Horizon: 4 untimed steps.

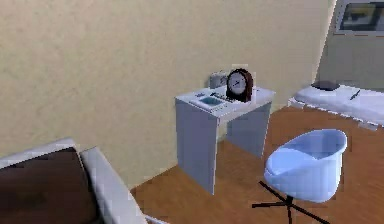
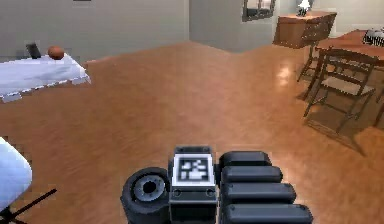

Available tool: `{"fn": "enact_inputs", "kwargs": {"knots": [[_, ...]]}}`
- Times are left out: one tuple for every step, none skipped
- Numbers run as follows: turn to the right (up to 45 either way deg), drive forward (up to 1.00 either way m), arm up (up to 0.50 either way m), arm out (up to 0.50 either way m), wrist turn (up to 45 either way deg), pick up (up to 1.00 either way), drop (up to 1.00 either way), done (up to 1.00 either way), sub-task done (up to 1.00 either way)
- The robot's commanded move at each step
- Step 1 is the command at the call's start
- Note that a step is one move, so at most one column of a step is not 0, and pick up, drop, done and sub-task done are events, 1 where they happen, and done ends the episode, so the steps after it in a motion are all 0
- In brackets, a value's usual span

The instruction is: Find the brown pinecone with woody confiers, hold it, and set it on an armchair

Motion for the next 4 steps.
{"fn": "enact_inputs", "kwargs": {"knots": [[-45.0, 0.0, 0.0, 0.0, 0.0, 0.0, 0.0, 0.0, 0.0], [-27.0, 0.0, 0.0, 0.0, 0.0, 0.0, 0.0, 0.0, 0.0], [0.0, 0.35, 0.0, 0.0, 0.0, 0.0, 0.0, 0.0, 0.0], [45.0, 0.0, 0.0, 0.0, 0.0, 0.0, 0.0, 0.0, 0.0]]}}
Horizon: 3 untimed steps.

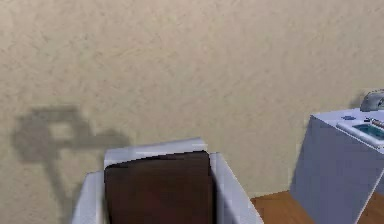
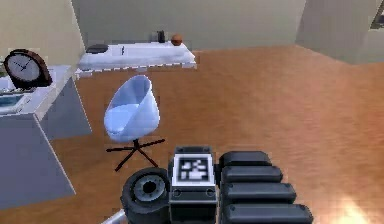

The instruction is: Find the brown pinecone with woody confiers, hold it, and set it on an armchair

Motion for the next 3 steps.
{"fn": "enact_inputs", "kwargs": {"knots": [[30.0, 0.0, 0.0, 0.0, 0.0, 0.0, 0.0, 0.0, 0.0], [-45.0, 0.0, 0.0, 0.0, 0.0, 0.0, 0.0, 0.0, 0.0], [-24.0, 0.0, 0.0, 0.0, 0.0, 0.0, 0.0, 0.0, 0.0]]}}
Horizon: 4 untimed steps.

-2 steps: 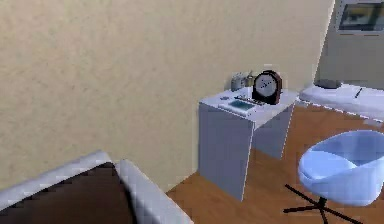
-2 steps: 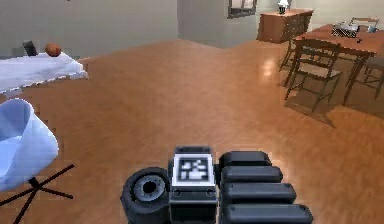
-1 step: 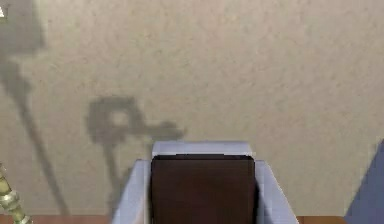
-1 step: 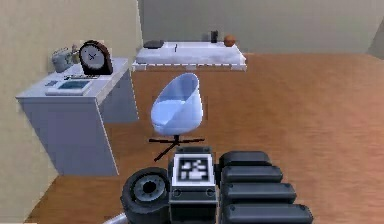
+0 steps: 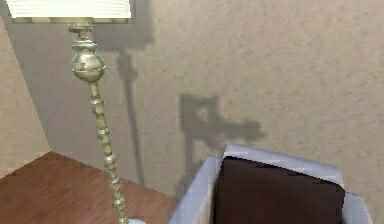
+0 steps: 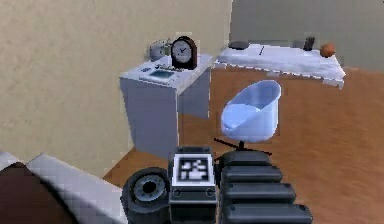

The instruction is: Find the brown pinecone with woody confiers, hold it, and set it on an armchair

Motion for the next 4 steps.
{"fn": "enact_inputs", "kwargs": {"knots": [[-3.0, 0.0, 0.0, 0.0, 0.0, 0.0, 0.0, 0.0, 0.0], [45.0, 0.0, 0.0, 0.0, 0.0, 0.0, 0.0, 0.0, 0.0], [21.0, 0.0, 0.0, 0.0, 0.0, 0.0, 0.0, 0.0, 0.0], [-45.0, 0.0, 0.0, 0.0, 0.0, 0.0, 0.0, 0.0, 0.0]]}}
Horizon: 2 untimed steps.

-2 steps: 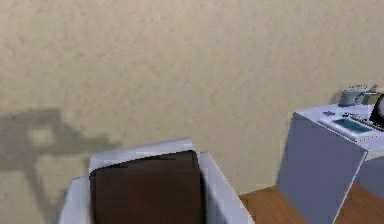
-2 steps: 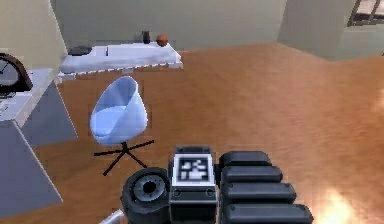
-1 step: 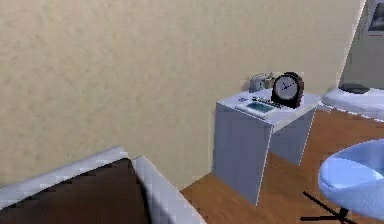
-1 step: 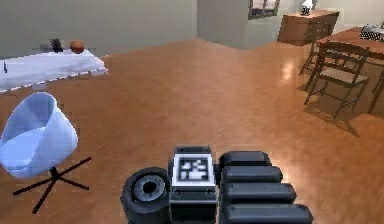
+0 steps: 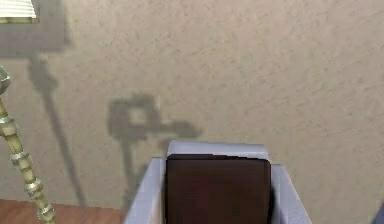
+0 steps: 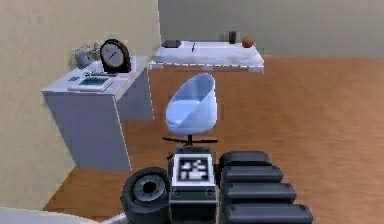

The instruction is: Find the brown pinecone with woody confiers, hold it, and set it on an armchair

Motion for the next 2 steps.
{"fn": "enact_inputs", "kwargs": {"knots": [[-12.0, 0.0, 0.0, 0.0, 0.0, 0.0, 0.0, 0.0, 0.0], [45.0, 0.0, 0.0, 0.0, 0.0, 0.0, 0.0, 0.0, 0.0]]}}
